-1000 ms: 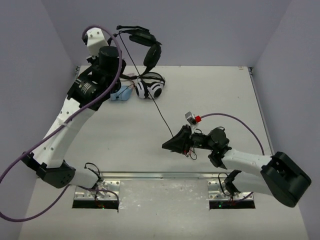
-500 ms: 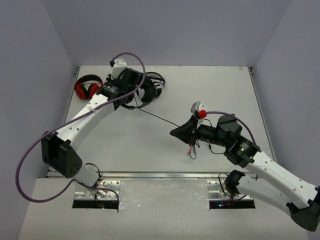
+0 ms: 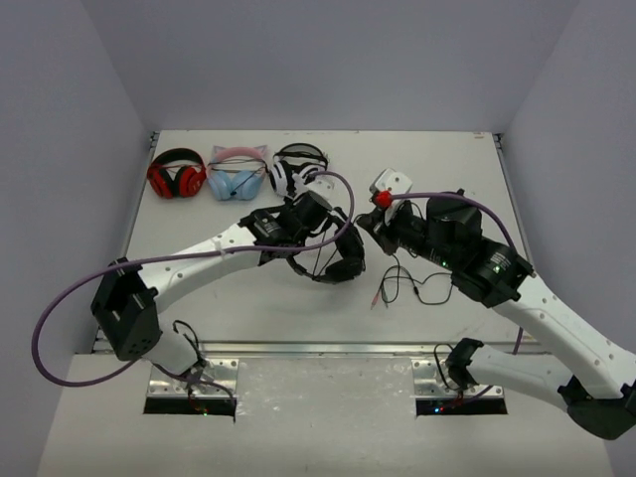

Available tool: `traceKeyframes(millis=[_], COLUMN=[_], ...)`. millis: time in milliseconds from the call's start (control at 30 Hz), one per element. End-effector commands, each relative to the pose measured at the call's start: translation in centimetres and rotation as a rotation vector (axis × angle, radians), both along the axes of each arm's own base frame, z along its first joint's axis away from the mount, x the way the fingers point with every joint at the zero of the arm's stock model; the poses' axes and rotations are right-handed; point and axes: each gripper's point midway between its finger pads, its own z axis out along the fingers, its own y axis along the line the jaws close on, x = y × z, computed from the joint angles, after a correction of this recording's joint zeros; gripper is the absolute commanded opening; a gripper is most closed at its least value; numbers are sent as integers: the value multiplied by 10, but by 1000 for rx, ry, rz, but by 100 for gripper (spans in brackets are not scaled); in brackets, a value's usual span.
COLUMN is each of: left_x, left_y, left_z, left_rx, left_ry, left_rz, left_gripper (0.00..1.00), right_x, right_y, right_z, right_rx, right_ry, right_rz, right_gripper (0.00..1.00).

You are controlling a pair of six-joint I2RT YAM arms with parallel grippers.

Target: Wrap the headphones

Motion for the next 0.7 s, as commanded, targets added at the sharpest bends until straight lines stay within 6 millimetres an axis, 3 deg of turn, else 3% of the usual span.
traceKeyframes(millis=[0, 67, 133, 233, 367, 433, 500, 667], left_x=[-11, -25, -49, -87, -118, -123, -131, -117], left_y=[-50, -59, -83, -102, -108, -108, -110, -93], left_z=[48, 53, 59, 72, 83, 88, 95, 124], left_rx=[-217, -256, -326, -389, -431, -444, -471, -485], left_ry=[-77, -68, -33, -16, -6, -8, -8, -140], left_rz=[-254, -347, -500, -682, -798, -823, -859, -767], left_gripper=[0, 0, 0, 0, 0, 0, 0, 0], right_x=[30, 41, 49, 64, 85, 99, 103, 98], right_y=[-31, -44, -59, -74, -96, -108, -104, -91], right_z=[39, 49, 55, 63, 71, 63, 57, 34], right_rx=[-66, -47, -52, -74, -51, -58, -68, -8], right_ry=[-199, -253, -304, -347, -346, -312, -290, -238], right_rz=[-171, -254, -322, -390, -454, -479, -451, -388], right_gripper=[1, 1, 1, 1, 1, 1, 1, 1])
